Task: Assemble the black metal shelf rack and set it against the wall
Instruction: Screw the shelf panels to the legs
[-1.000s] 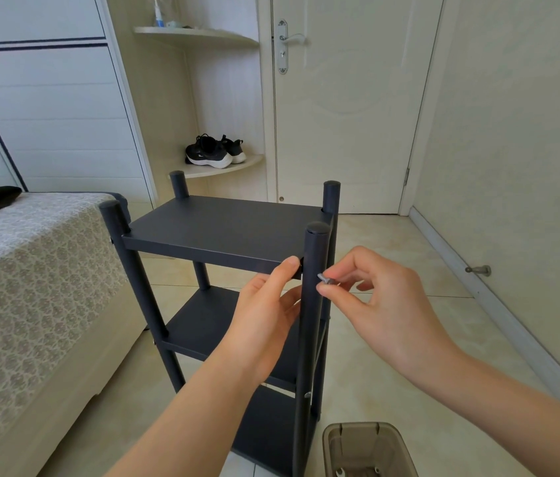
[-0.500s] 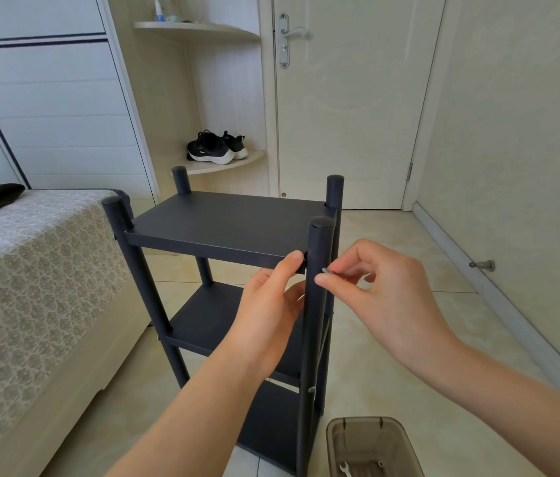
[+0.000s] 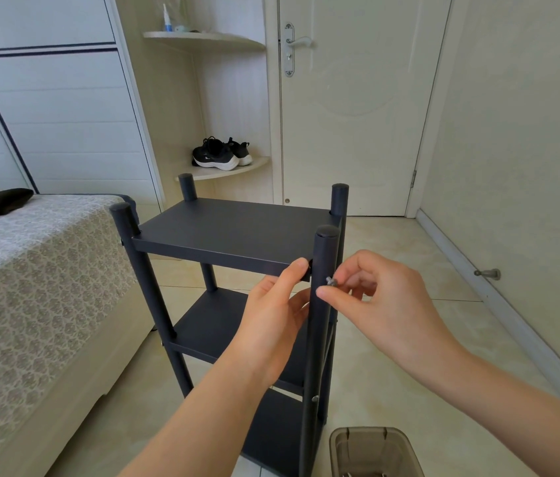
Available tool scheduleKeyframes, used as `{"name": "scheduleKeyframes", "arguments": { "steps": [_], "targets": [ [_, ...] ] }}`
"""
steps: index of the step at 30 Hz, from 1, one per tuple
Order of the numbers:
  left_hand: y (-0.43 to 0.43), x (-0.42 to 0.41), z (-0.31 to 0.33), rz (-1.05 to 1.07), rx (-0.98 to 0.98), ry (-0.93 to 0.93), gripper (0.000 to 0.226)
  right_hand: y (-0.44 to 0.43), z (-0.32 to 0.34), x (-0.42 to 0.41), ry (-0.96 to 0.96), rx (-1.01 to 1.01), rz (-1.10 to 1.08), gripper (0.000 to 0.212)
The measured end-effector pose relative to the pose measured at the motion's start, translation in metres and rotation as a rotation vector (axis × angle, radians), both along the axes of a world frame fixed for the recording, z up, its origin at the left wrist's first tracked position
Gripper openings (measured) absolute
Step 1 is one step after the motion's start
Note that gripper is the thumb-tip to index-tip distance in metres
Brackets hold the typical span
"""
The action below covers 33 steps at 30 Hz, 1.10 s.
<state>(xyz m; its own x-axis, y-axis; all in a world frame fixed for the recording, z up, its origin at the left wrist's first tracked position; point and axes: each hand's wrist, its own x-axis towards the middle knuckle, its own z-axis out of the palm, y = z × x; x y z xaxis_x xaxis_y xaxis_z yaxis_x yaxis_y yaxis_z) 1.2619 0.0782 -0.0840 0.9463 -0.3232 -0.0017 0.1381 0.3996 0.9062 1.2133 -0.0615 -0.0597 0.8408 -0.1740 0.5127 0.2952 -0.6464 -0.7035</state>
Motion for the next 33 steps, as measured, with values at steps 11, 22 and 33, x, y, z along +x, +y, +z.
{"name": "scheduleKeyframes", "arguments": {
  "steps": [11,22,33],
  "targets": [
    [0.0014,0.0005,-0.0011,0.007,-0.007,-0.030,0.074,-0.0013,0.0051,-0.0078,0.033,0.067,0.086,0.012],
    [0.0010,0.0026,-0.0040,-0.016,-0.031,-0.043,0.073,-0.0017,0.0027,-0.0073,0.039,-0.004,0.080,0.010],
    [-0.0009,0.0031,-0.0029,-0.028,-0.027,-0.046,0.075,-0.0038,0.0030,-0.0041,0.020,-0.172,-0.031,0.012]
  ]
}}
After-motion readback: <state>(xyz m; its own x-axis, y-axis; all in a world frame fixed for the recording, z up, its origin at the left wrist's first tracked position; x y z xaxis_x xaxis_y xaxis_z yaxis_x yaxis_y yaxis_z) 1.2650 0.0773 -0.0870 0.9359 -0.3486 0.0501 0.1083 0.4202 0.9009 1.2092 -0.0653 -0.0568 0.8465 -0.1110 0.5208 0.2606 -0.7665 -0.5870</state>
